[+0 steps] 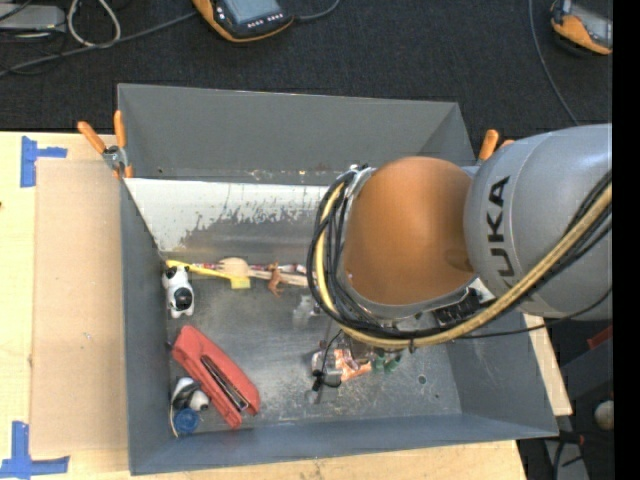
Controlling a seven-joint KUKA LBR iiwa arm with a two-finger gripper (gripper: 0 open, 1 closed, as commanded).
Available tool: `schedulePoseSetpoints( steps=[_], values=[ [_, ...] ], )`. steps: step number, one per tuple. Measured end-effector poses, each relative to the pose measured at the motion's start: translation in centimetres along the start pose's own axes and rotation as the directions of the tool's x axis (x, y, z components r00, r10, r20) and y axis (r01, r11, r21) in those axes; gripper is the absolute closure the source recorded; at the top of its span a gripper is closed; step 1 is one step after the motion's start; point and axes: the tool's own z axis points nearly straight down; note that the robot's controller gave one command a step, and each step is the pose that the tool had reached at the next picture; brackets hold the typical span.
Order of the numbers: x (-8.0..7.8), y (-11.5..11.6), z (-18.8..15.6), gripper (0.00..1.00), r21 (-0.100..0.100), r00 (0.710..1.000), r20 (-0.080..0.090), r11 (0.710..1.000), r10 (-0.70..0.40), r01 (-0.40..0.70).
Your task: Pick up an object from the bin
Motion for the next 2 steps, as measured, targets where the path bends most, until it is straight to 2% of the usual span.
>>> schedulePoseSetpoints(
  steps=[1,2],
  values=[
    [-0.2,-0.1,-0.4,0.00,-0.001,1.000,0.009,1.000,0.003,-0.003],
    [-0.5,-7.1,8.7,0.00,-0.001,1.000,0.010,1.000,-0.029,0.029]
  ],
)
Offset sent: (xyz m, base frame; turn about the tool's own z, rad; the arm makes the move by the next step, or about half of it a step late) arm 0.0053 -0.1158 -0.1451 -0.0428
